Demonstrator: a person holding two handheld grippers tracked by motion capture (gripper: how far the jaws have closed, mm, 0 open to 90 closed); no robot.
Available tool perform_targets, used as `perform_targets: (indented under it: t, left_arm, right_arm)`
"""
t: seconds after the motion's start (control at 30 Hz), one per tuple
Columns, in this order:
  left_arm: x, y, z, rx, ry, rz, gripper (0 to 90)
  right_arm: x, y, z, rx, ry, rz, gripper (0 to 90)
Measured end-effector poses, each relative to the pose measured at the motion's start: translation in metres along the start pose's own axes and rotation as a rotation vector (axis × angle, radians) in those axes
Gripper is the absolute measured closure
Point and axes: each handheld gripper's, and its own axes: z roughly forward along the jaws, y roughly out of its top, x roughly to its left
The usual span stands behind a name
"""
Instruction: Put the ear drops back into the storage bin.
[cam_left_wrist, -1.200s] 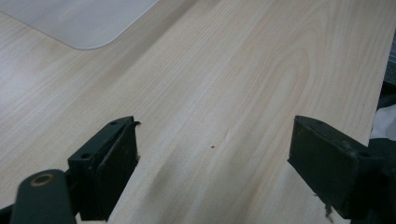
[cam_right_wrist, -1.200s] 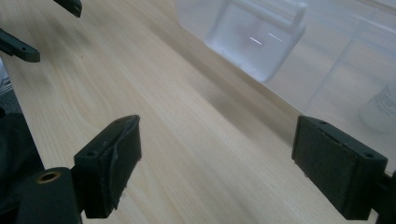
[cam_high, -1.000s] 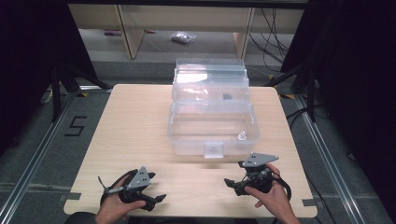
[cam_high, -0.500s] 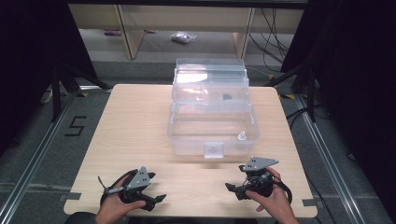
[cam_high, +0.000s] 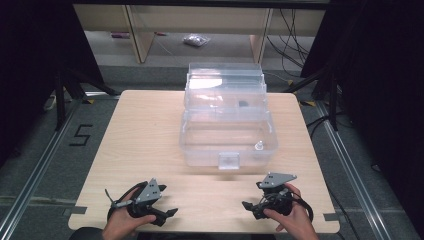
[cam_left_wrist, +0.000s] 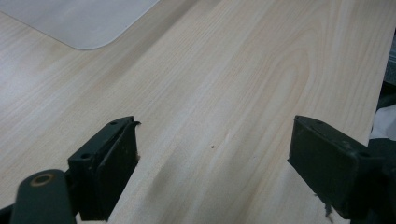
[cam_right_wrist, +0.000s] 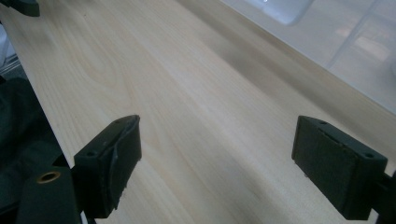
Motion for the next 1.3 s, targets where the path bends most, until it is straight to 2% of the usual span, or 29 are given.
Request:
perform_targets:
  t: [0.03, 0.07, 0.13, 0.17, 0.2, 0.23, 0.3, 0.33, 0.37, 0.4, 0.47, 0.5, 0.53, 0.6, 0.63, 0.7, 0.73, 0.77, 0.8, 0.83, 0.93, 0.97, 1.07, 1.1, 1.13, 1.17, 1.2, 1.23, 1.3]
  left_arm:
    - [0.000, 0.000, 0.000, 0.001, 0.000, 0.001, 15.0]
    - [0.000, 0.000, 0.000, 0.001, 0.000, 0.001, 15.0]
    - [0.000, 0.000, 0.000, 0.000, 0.000, 0.000, 15.0]
    - [0.000, 0.000, 0.000, 0.000, 0.000, 0.000, 15.0]
    - [0.000, 0.000, 0.000, 0.000, 0.000, 0.000, 15.0]
    - [0.000, 0.000, 0.000, 0.000, 0.000, 0.000, 15.0]
    - [0.000, 0.000, 0.000, 0.001, -0.001, 0.001, 15.0]
    - [0.000, 0.000, 0.000, 0.009, -0.008, -0.007, 15.0]
    - [0.000, 0.001, -0.001, 0.016, -0.011, 0.000, 15.0]
    - [-0.001, 0.000, 0.000, 0.001, -0.002, -0.006, 15.0]
    - [0.000, 0.000, 0.000, 0.001, -0.001, 0.000, 15.0]
    - [0.000, 0.000, 0.000, 0.001, 0.000, 0.000, 15.0]
    - [0.000, 0.000, 0.000, 0.001, 0.000, 0.000, 15.0]
    - [0.000, 0.000, 0.000, 0.000, -0.001, 0.000, 15.0]
    - [0.000, 0.000, 0.000, 0.000, 0.000, 0.000, 15.0]
    - [0.000, 0.000, 0.000, 0.000, -0.001, 0.000, 15.0]
    - [0.000, 0.000, 0.000, 0.000, 0.000, 0.000, 15.0]
    - [0.000, 0.000, 0.000, 0.000, 0.000, 0.000, 15.0]
    - [0.000, 0.000, 0.000, 0.000, 0.000, 0.000, 15.0]
    - [0.000, 0.000, 0.000, 0.000, 0.000, 0.000, 15.0]
    - [0.000, 0.000, 0.000, 0.000, 0.000, 0.000, 15.0]
    - [0.000, 0.000, 0.000, 0.001, 0.000, 0.000, 15.0]
    - [-0.001, 0.000, 0.000, 0.008, 0.005, -0.008, 15.1]
    - [-0.001, 0.000, 0.000, 0.007, 0.006, -0.007, 15.0]
    - [-0.001, 0.000, 0.000, 0.008, 0.006, -0.005, 15.0]
    - [-0.001, 0.000, 0.000, 0.008, 0.006, -0.006, 15.0]
    - [-0.001, 0.000, 0.000, 0.008, 0.006, -0.006, 15.0]
    - [-0.001, 0.000, 0.000, 0.007, 0.005, -0.007, 15.0]
    - [-0.002, 0.000, 0.001, -0.010, -0.002, -0.027, 15.0]
  right_arm:
    - [0.000, -0.001, 0.002, -0.016, 0.005, -0.007, 16.6]
    - [0.000, -0.002, 0.001, 0.003, 0.009, -0.002, 16.6]
    - [0.002, -0.004, 0.001, -0.008, -0.011, 0.009, 16.6]
    - [0.001, -0.005, 0.000, -0.001, -0.009, -0.001, 16.6]
    - [0.003, -0.006, -0.001, 0.013, 0.001, 0.031, 16.6]
    - [0.001, -0.007, -0.001, 0.015, -0.001, 0.006, 16.6]
    - [0.002, -0.008, -0.001, 0.019, -0.001, 0.020, 16.6]
    - [0.002, -0.010, 0.000, 0.004, -0.010, 0.019, 16.6]
    - [0.002, -0.010, -0.001, 0.018, -0.006, 0.020, 16.6]
    - [0.002, -0.011, -0.001, 0.017, -0.011, 0.018, 16.6]
    - [0.002, -0.014, 0.000, 0.024, -0.013, 0.038, 16.6]
    - [0.004, -0.015, -0.001, 0.048, -0.010, 0.063, 16.6]
    - [0.001, -0.016, 0.000, 0.038, -0.020, 0.035, 16.6]
    - [0.001, -0.019, 0.000, 0.035, -0.037, 0.024, 16.7]
    - [0.000, -0.020, -0.001, 0.044, -0.025, 0.011, 16.7]
    - [0.003, -0.022, -0.003, 0.046, -0.028, 0.058, 16.7]
    - [0.001, -0.023, -0.003, 0.041, -0.034, 0.029, 16.6]
    - [0.001, -0.023, -0.004, 0.053, -0.031, 0.045, 16.6]
    - [0.001, -0.025, -0.004, 0.039, -0.033, 0.033, 16.7]
    - [0.002, -0.026, -0.004, 0.030, -0.033, 0.049, 16.6]
    - [0.002, -0.028, -0.005, 0.046, -0.019, 0.036, 16.6]
    - [0.006, -0.029, -0.005, 0.033, -0.026, 0.067, 16.7]
    - [0.004, -0.030, -0.005, 0.044, -0.022, 0.054, 16.6]
    - [0.004, -0.030, -0.003, 0.032, -0.024, 0.055, 16.7]
    - [0.004, -0.030, -0.004, 0.050, -0.021, 0.053, 16.6]
    - [0.003, -0.031, -0.002, 0.033, -0.026, 0.032, 16.6]
    - [0.003, -0.031, -0.002, 0.033, -0.021, 0.040, 16.7]
    - [0.001, -0.031, -0.002, 0.040, -0.019, 0.028, 16.7]
    - [0.002, -0.031, -0.003, 0.043, -0.019, 0.050, 16.7]
